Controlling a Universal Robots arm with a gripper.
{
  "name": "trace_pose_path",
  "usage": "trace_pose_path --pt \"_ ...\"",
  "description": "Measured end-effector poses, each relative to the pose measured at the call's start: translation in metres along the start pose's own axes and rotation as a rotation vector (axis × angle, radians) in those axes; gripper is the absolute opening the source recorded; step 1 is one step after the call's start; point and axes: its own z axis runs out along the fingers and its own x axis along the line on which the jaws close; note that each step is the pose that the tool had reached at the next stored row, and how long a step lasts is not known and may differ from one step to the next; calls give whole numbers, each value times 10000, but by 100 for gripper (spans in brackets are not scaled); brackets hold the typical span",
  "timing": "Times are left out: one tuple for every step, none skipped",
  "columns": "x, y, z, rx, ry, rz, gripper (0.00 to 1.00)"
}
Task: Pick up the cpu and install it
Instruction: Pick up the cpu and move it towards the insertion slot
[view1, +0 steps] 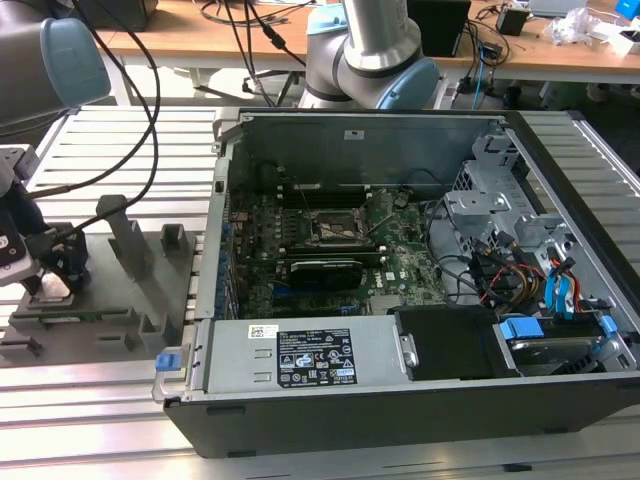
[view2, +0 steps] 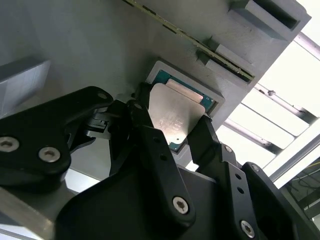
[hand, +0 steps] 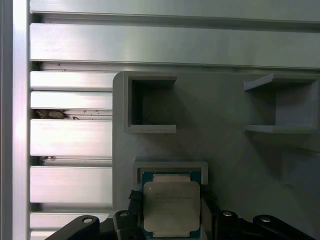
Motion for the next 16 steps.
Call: trace_pose_path --pt "0 -1 0 5 0 0 55" --pt "0 -2 -1 27 2 -3 55" --pt "0 -1 0 32 1 -3 55" --pt "0 0 -3 31 -1 -1 55" --pt "-1 0 -4 31 -1 -1 55" --pt "-1 0 -5 31 -1 -1 55" --pt "-1 0 -8 31 -1 -1 55" --pt "-1 0 -14 31 0 -1 55" --pt "-1 0 -18 32 0 -1 55" --pt "-1 -1 -23 32 1 -1 55" --pt "-1 -1 -29 32 1 -1 55" --pt "-1 -1 -37 32 1 0 55" --pt "-1 -1 -43 32 2 0 55" --pt "-1 -1 -46 31 0 -1 55" --pt "-2 -1 -55 31 1 -1 55" --pt "-2 -1 -64 31 0 -1 55"
